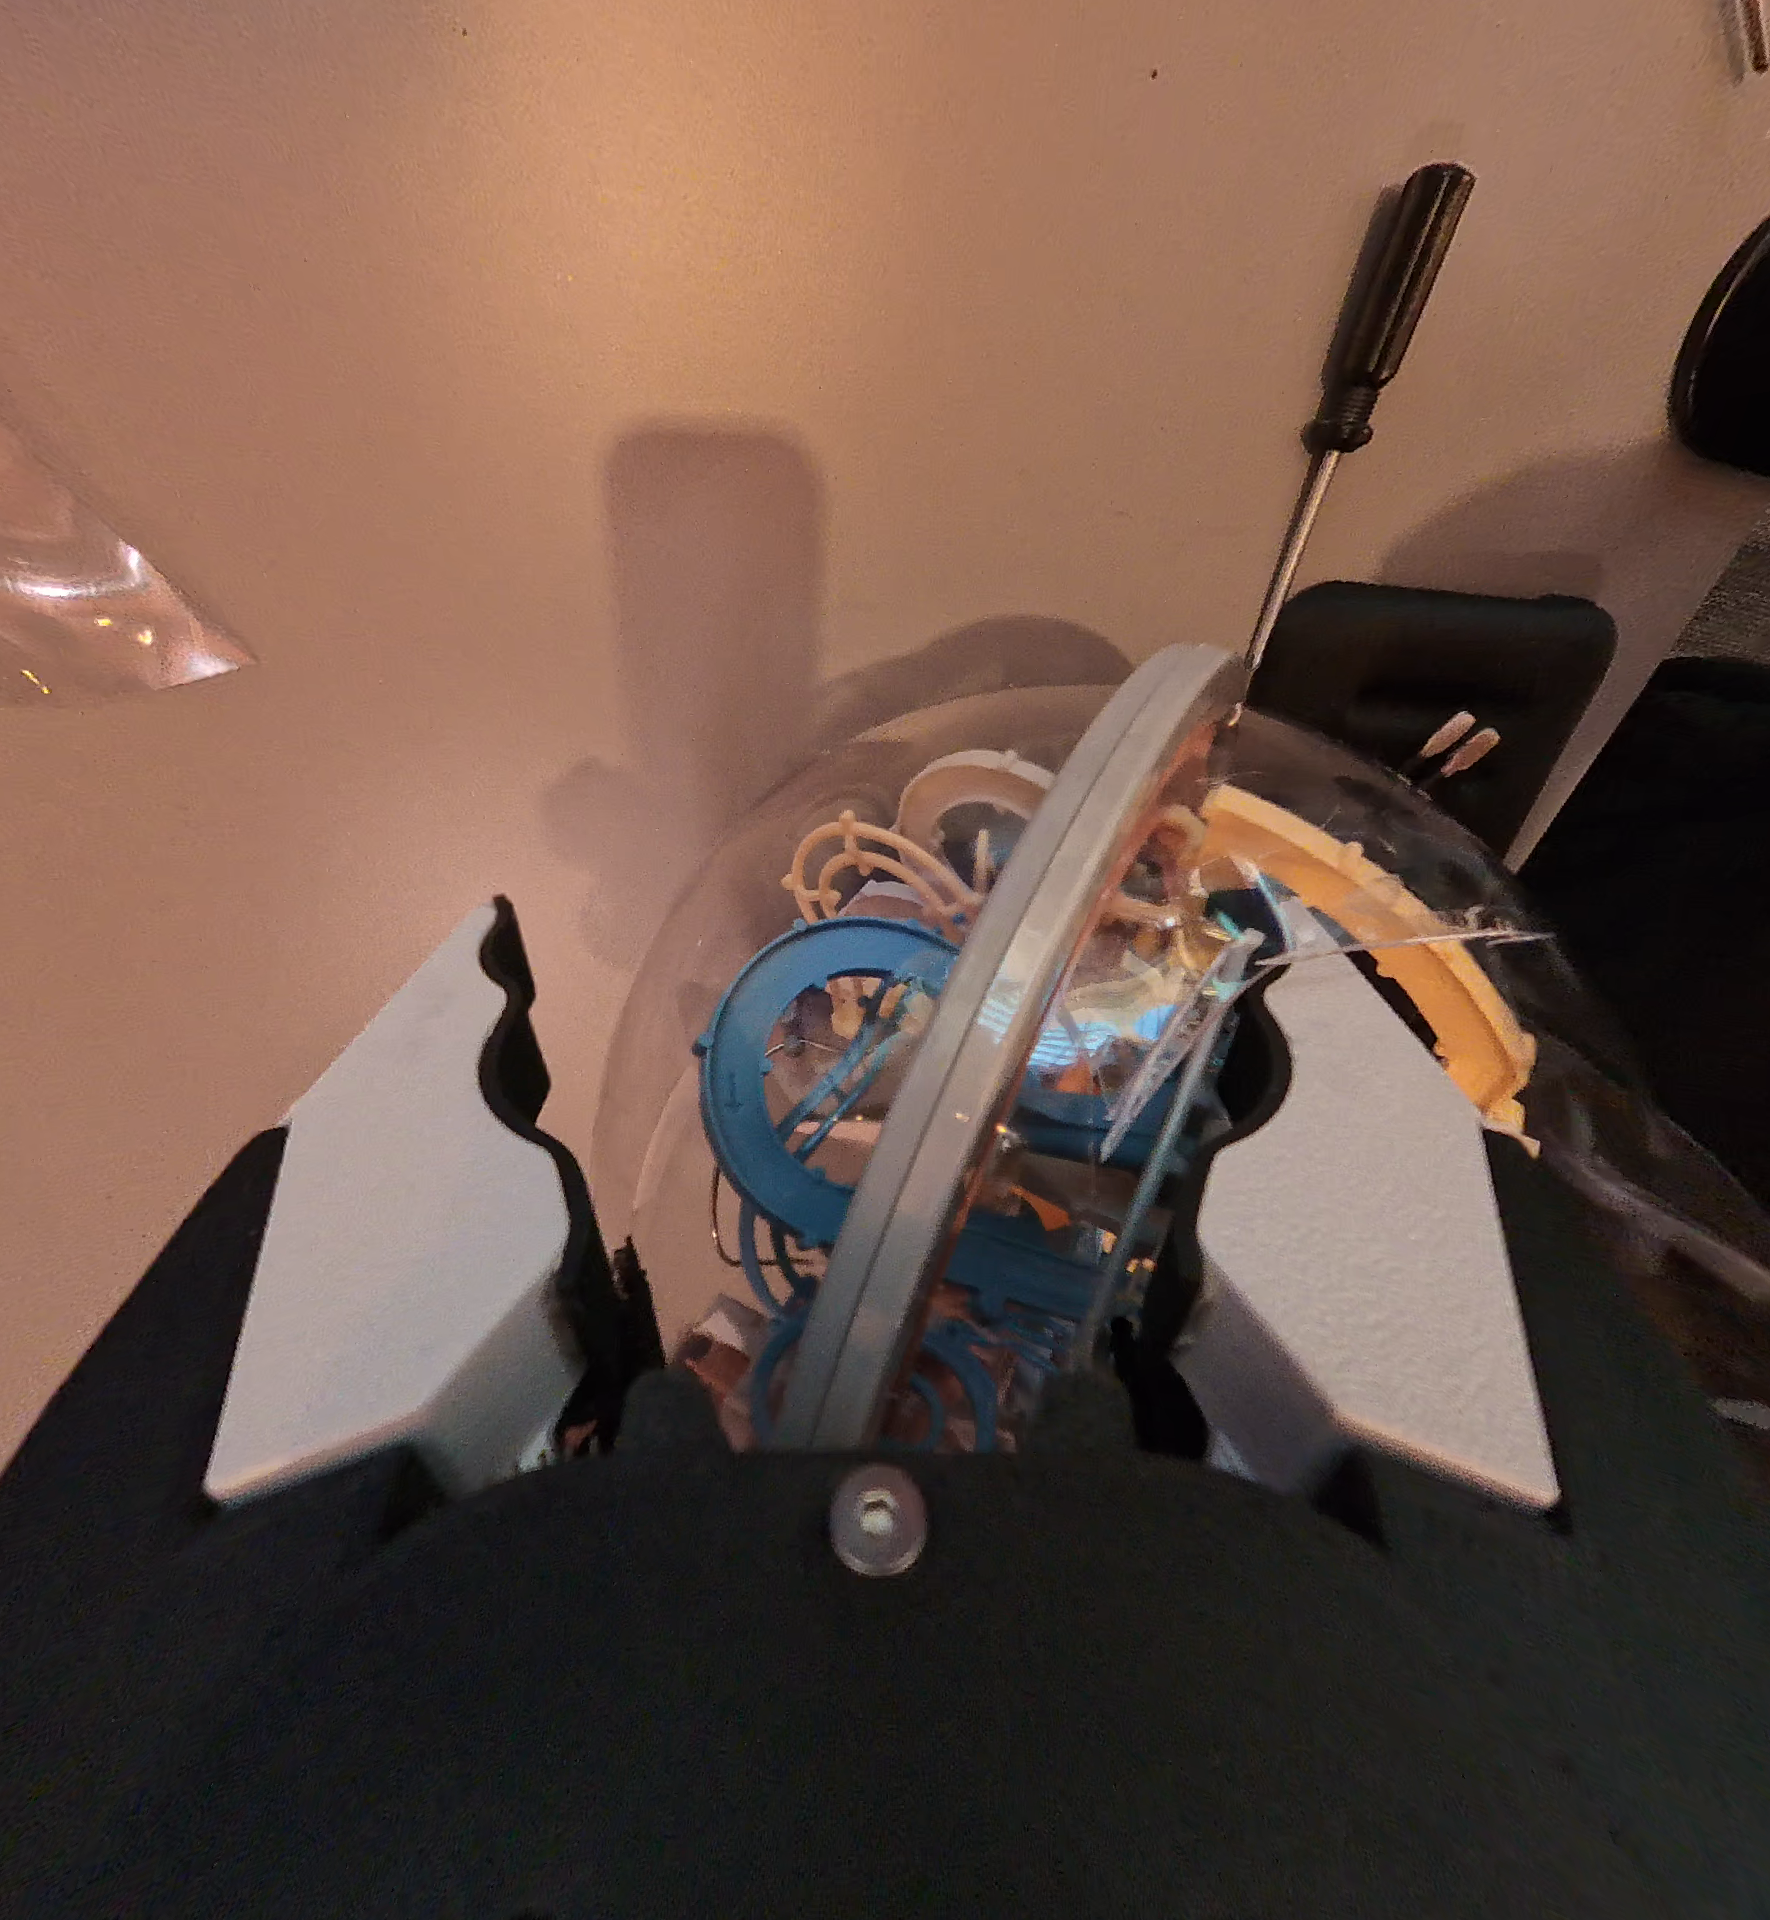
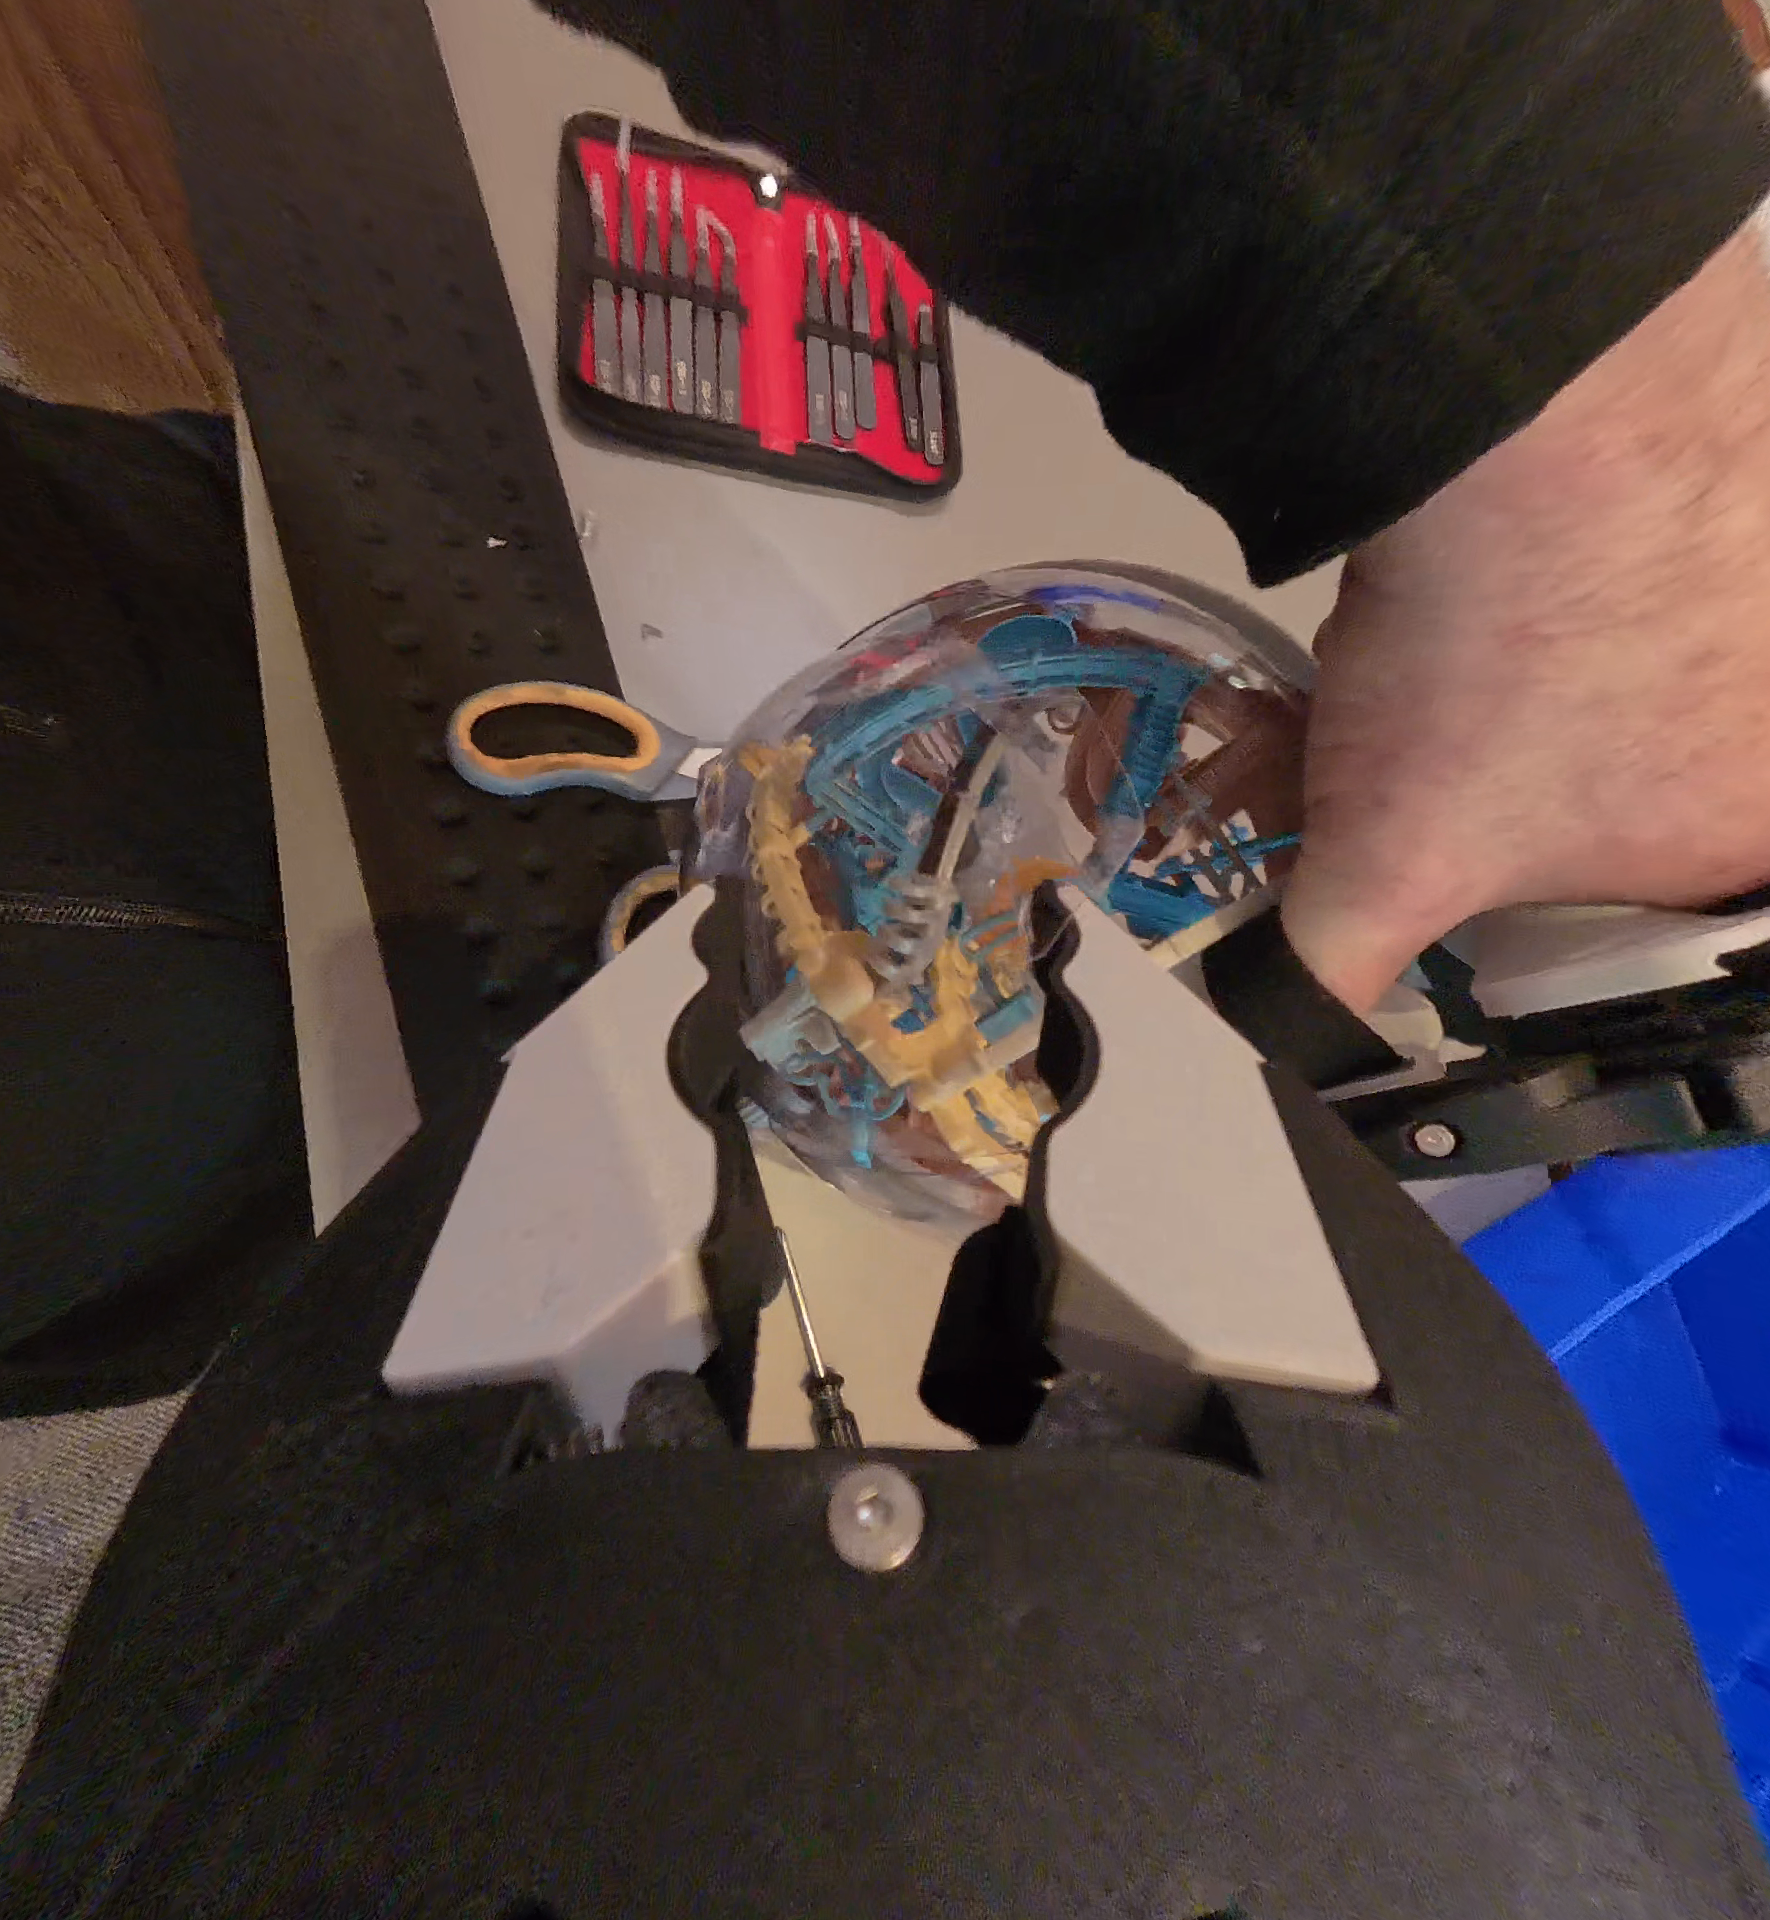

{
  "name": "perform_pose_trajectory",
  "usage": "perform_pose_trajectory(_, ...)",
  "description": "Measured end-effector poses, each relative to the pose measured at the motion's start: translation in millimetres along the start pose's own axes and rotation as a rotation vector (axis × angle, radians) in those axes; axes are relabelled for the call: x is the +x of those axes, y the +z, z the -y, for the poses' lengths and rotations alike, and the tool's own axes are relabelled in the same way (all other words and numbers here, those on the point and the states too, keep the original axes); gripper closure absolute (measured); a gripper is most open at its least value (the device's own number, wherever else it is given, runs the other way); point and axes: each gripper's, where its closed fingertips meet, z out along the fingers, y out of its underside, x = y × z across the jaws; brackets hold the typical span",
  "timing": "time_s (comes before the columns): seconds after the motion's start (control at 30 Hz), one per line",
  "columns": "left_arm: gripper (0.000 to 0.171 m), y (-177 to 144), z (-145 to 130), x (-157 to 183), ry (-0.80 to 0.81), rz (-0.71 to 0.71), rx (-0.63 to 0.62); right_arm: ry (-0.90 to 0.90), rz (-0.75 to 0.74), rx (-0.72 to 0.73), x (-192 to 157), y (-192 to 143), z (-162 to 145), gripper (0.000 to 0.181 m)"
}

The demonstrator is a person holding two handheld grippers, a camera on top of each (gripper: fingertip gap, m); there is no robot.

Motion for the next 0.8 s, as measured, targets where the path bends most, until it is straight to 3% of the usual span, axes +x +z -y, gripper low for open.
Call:
perform_pose_trajectory(0.07,0.040,0.9,-1.9,-0.8,-0.016,-0.025,-0.013,0.002,-0.046,-0.072,6.8,7.3,-6.0,0.113)
perform_pose_trajectory(0.23,0.037,2.7,-7.3,-9.6,-0.087,-0.095,-0.008,0.047,-0.135,-0.067,22.5,10.9,-6.7,0.096)
perform_pose_trajectory(0.4,0.036,1.3,-20.9,-12.4,-0.124,-0.203,-0.026,0.109,-0.150,-0.033,28.9,20.1,-12.4,0.090)
perform_pose_trajectory(0.53,0.042,-4.5,-29.8,-21.3,-0.141,-0.210,-0.028,0.161,-0.176,0.047,37.6,24.0,-9.2,0.086)
perform_pose_trajectory(0.63,0.046,-6.3,-41.8,-22.5,-0.091,-0.223,-0.055,0.175,-0.185,0.079,39.7,19.9,-12.9,0.093)
perform_pose_trajectory(0.7,0.039,-1.9,-53.5,-23.2,-0.027,-0.204,-0.115,0.221,-0.185,0.166,44.3,12.1,-9.7,0.092)
perform_pose_trajectory(0.8,0.052,3.2,-66.3,-7.0,0.049,-0.284,-0.207,0.369,-0.181,0.341,66.0,-2.5,-8.7,0.095)
